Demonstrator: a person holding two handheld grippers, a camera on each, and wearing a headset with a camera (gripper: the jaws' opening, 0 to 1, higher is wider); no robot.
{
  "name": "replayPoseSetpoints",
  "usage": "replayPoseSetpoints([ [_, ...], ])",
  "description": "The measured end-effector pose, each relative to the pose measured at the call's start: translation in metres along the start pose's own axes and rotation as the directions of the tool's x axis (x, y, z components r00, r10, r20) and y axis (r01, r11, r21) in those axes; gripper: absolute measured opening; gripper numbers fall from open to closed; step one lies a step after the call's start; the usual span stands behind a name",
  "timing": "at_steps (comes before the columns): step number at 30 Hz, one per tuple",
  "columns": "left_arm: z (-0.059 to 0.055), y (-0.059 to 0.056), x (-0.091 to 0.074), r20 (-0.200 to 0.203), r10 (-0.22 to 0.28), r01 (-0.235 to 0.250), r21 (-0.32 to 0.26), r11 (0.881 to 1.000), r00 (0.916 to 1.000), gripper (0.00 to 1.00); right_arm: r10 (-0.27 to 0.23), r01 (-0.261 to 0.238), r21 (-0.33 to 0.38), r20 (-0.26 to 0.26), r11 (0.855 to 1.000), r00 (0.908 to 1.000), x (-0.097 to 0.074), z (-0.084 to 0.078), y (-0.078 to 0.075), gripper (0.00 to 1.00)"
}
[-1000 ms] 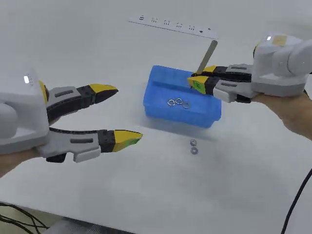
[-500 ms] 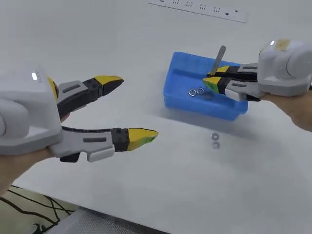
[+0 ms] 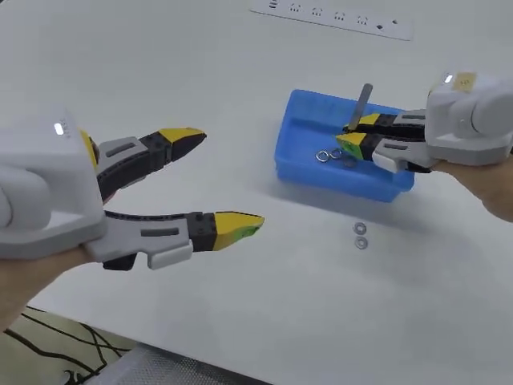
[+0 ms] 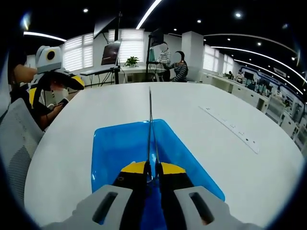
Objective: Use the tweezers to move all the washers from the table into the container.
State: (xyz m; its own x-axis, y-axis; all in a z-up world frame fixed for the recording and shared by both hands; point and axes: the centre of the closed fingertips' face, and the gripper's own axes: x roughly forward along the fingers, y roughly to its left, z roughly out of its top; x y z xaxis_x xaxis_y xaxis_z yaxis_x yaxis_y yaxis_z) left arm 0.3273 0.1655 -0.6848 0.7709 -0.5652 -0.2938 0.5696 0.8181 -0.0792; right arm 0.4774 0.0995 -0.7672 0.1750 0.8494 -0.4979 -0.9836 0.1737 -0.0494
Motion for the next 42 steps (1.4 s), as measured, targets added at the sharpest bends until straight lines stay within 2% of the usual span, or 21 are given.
replayPoseSetpoints([
  [6,0.0,0.001,-0.001,-0.001,0.004,-0.004,0.003,1.0,1.0,0.76,-0.011,0.011,0.014,0.0,1.0,0.9999,0.0,0.001,-0.002,0.1],
  [13,0.006,0.002,-0.001,0.013,0.003,-0.003,0.001,1.0,0.9999,0.77,-0.026,0.026,0.025,0.02,0.999,0.9995,-0.005,0.012,-0.002,0.08],
  [17,0.016,0.005,0.004,0.043,-0.004,0.006,-0.028,1.0,0.9991,0.76,-0.037,0.036,0.038,0.029,0.999,0.9989,-0.008,0.019,-0.002,0.07],
  [20,0.031,0.007,0.013,0.085,-0.021,0.024,-0.034,0.999,0.9961,0.7,-0.024,0.024,0.018,0.032,1.0,0.9992,-0.013,0.025,0.005,0.07],
  [22,0.038,0.008,0.023,0.09,-0.043,0.045,-0.01,0.999,0.995,0.68,-0.011,0.011,-0.001,0.034,1.0,0.9994,-0.016,0.028,0.011,0.07],
  [25,0.046,0.006,0.042,0.067,-0.093,0.092,0.03,0.995,0.9934,0.65,0.0,0.001,-0.027,0.027,1.0,0.9996,-0.019,0.029,0.017,0.07],
  [26,0.049,0.003,0.049,0.06,-0.123,0.122,0.03,0.992,0.9906,0.64,0.002,-0.001,-0.04,0.02,0.999,0.9998,-0.02,0.029,0.019,0.07],
  [28,0.058,-0.001,0.061,0.067,-0.157,0.153,0.063,0.986,0.9853,0.62,0.005,-0.004,-0.053,0.009,0.999,0.9999,-0.022,0.027,0.021,0.07],
  [33,0.071,-0.008,0.088,0.057,-0.231,0.226,0.09,0.97,0.9712,0.57,0.014,-0.014,-0.078,0.003,0.997,0.9999,-0.026,0.03,0.027,0.07],
  [38,0.071,-0.016,0.107,0.032,-0.294,0.29,0.098,0.952,0.9553,0.54,0.036,-0.036,-0.099,-0.001,0.994,0.9993,-0.027,0.032,0.036,0.07],
  [42,0.069,-0.019,0.113,0.01,-0.317,0.313,0.123,0.942,0.9485,0.43,0.057,-0.058,-0.123,-0.009,0.991,0.9983,-0.027,0.032,0.042,0.07],
])
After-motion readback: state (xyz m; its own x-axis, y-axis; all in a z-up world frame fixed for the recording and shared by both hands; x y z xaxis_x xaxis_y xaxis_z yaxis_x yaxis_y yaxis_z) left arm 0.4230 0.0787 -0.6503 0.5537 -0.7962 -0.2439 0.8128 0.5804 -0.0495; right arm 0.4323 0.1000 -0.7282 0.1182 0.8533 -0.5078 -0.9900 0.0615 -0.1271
